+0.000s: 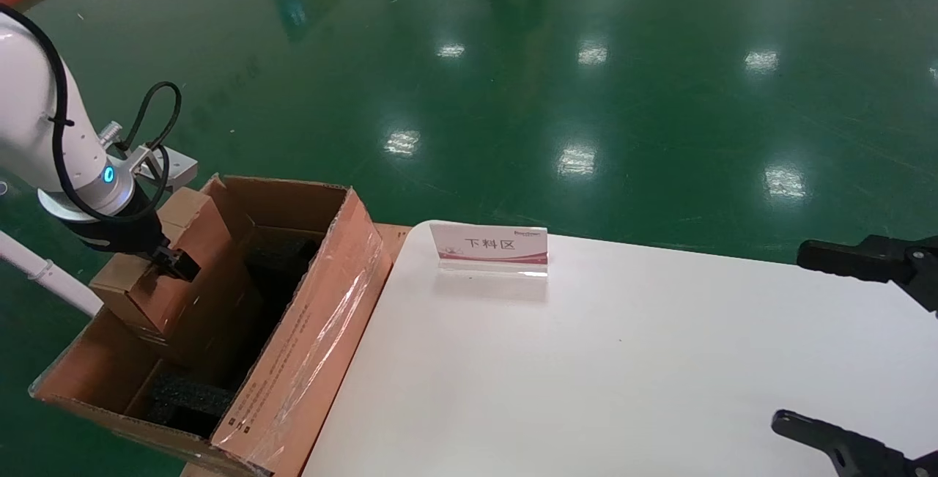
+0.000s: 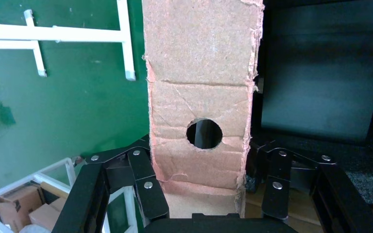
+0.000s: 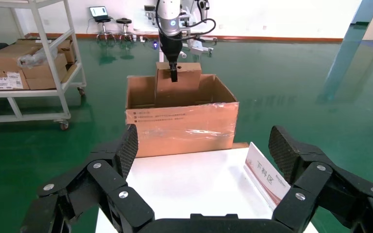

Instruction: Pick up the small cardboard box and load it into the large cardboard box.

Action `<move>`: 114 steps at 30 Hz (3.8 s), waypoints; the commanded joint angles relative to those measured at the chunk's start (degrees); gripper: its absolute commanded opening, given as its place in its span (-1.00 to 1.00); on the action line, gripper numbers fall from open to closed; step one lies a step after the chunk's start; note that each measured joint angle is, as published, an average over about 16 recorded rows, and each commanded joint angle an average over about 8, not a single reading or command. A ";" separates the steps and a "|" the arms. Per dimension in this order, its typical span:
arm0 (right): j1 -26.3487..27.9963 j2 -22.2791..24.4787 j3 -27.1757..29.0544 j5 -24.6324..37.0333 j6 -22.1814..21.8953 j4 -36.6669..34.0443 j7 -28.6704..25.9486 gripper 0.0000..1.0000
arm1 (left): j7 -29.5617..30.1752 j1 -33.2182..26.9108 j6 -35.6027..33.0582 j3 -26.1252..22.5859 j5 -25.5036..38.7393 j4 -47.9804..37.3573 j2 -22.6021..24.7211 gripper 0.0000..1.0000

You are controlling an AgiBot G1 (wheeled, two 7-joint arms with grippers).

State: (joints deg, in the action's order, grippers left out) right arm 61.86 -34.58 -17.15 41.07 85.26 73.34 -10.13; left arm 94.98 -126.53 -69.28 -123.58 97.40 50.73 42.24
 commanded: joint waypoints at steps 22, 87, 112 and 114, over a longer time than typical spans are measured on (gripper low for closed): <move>0.00 0.03 -0.05 -0.04 -0.03 -0.01 0.03 1.00 | -0.30 6.79 1.73 -0.71 -0.62 -8.44 4.09 1.00; 0.03 0.05 -0.13 -0.08 -0.05 -0.07 0.08 1.00 | -16.51 -8.28 15.64 9.82 -12.73 27.12 -13.04 1.00; 0.05 0.06 -0.18 -0.09 -0.06 -0.12 0.12 1.00 | -37.83 14.01 5.97 40.09 -26.94 26.02 -11.52 1.00; 0.05 0.07 -0.18 -0.09 -0.06 -0.12 0.12 1.00 | -40.08 16.48 4.88 43.36 -28.33 25.87 -11.31 1.00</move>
State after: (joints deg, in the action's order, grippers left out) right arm 61.91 -34.52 -17.34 40.98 85.20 73.22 -10.00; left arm 54.92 -110.07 -64.39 -80.24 69.08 76.59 30.93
